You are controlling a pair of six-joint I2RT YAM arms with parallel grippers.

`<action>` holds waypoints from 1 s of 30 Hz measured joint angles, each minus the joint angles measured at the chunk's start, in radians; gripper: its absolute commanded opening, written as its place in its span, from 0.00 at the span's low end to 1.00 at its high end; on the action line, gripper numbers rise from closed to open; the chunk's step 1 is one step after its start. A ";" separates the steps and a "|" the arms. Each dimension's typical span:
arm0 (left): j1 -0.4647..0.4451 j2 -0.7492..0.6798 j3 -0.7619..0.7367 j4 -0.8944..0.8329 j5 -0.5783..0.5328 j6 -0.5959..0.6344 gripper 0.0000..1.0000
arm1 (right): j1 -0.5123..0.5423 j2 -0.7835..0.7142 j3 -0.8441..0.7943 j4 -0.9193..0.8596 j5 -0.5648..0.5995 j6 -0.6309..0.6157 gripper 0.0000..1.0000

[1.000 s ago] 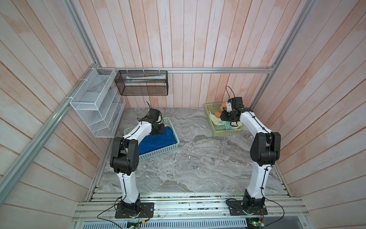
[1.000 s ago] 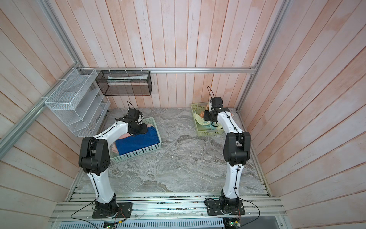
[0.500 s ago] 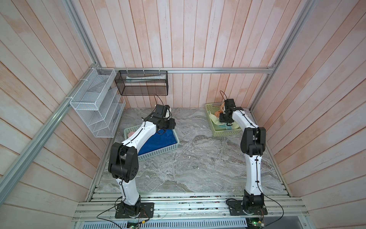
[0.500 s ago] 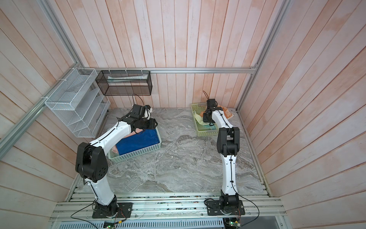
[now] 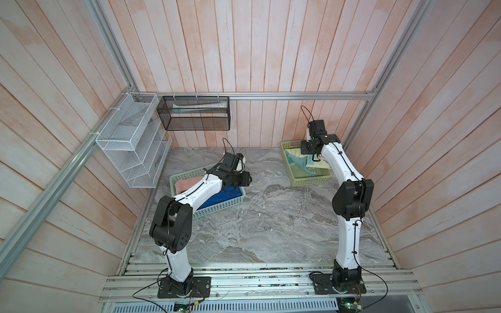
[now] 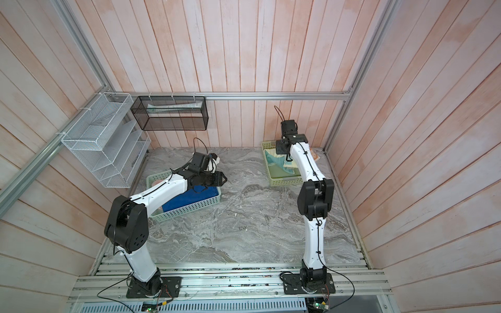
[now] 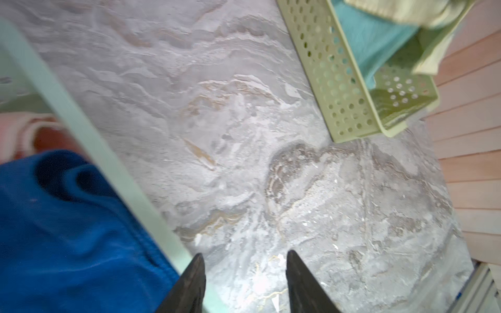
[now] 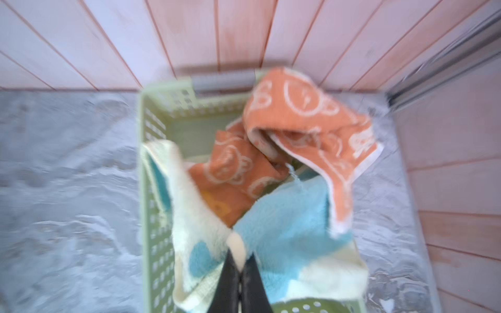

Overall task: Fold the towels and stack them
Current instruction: 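Grasp and lift a teal towel with the right gripper while the left withdraws, then drop the teal-and-yellow towel on the table and move both grippers to it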

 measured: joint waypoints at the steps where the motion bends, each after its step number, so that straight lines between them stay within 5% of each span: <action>1: -0.024 0.000 0.000 0.006 0.002 -0.005 0.49 | 0.015 -0.052 0.000 0.000 0.003 -0.006 0.00; 17: -0.158 0.017 -0.115 0.104 0.028 -0.087 0.48 | 0.250 -0.507 -0.030 0.061 0.010 -0.060 0.00; 26: -0.094 0.066 -0.155 0.054 -0.058 -0.045 0.48 | 0.264 -0.810 -0.682 0.159 -0.221 0.072 0.03; 30: -0.014 0.078 -0.139 0.035 -0.093 0.008 0.48 | 0.267 -0.840 -0.917 0.217 -0.390 0.173 0.33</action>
